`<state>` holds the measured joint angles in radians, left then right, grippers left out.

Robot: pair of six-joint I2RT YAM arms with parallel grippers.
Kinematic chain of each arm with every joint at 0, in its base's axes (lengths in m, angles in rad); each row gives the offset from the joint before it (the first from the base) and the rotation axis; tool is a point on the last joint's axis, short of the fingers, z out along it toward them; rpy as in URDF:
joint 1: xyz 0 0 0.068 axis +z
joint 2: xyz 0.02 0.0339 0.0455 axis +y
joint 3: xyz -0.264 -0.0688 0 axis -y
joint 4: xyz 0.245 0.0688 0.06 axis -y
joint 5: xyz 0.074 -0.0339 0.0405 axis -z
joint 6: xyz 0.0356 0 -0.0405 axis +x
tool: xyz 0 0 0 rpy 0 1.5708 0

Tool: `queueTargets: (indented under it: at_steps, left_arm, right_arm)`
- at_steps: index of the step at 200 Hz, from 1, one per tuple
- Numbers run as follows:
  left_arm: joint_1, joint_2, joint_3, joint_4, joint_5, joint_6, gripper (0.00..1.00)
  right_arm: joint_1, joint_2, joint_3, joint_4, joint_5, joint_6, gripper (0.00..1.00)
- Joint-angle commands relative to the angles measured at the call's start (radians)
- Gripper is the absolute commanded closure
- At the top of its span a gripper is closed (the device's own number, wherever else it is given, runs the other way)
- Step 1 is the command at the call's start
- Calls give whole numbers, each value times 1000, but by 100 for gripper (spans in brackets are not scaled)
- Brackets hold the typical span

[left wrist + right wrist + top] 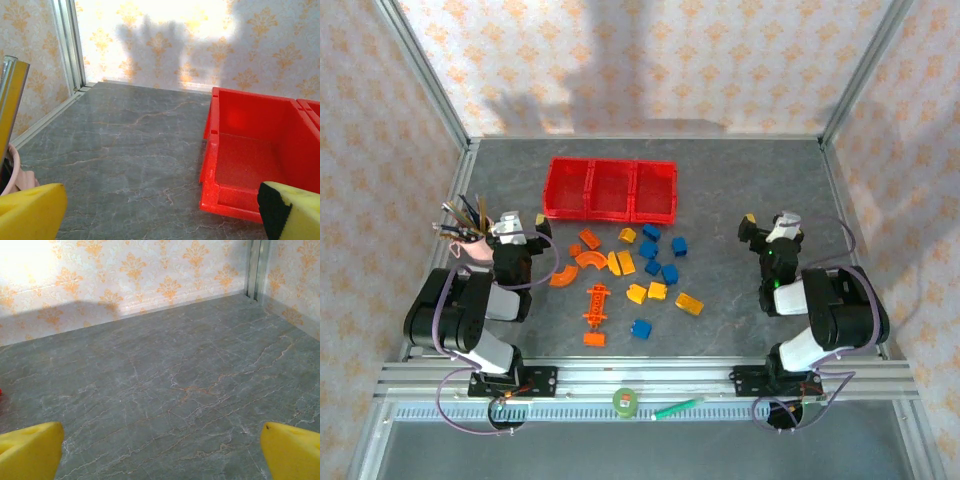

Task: Sort the legos into containers by color
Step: Pick up the lego from the center of the table.

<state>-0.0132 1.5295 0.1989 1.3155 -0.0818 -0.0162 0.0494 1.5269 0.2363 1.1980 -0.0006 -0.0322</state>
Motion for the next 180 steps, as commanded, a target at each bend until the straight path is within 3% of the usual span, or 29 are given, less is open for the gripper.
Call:
queueTargets:
  at_steps: [1,180]
  left_arm:
    - [-5,3,-10,49,23,20,1]
    - [-7,4,-7,46,19,21,1]
  right_arm:
    - [-6,-8,-2,32,-4,-21,0]
    - [-5,-8,-4,31,-4,-20,0]
